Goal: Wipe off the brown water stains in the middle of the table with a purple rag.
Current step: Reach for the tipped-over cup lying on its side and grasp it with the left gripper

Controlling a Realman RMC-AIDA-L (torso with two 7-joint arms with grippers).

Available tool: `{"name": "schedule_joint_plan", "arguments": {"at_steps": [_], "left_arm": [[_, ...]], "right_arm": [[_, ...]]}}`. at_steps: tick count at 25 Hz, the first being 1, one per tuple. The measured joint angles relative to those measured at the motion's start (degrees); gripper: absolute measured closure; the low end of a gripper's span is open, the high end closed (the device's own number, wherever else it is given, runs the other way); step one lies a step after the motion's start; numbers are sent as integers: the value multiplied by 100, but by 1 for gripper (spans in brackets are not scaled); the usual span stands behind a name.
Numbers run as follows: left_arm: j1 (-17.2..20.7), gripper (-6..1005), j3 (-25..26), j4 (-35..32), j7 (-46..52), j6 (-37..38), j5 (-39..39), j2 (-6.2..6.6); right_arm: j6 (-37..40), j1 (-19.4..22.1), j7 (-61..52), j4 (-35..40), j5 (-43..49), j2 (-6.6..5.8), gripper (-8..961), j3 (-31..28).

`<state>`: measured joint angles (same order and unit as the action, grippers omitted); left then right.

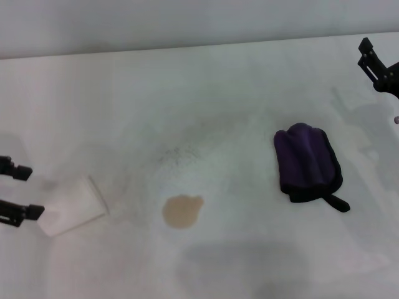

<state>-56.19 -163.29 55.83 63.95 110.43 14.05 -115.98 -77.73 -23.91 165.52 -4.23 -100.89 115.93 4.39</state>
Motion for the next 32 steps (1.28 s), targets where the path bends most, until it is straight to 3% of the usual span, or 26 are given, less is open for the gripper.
{"name": "schedule_joint_plan", "arguments": {"at_steps": [7, 32], "left_arm": [[23, 124, 3, -95, 42, -499, 135, -228], [7, 143, 8, -1849, 362, -2333, 330, -250]], "right_arm": [[-21, 17, 10, -75, -40, 0, 96, 0], [-271, 175, -11, -157, 17, -11, 97, 61]]}}
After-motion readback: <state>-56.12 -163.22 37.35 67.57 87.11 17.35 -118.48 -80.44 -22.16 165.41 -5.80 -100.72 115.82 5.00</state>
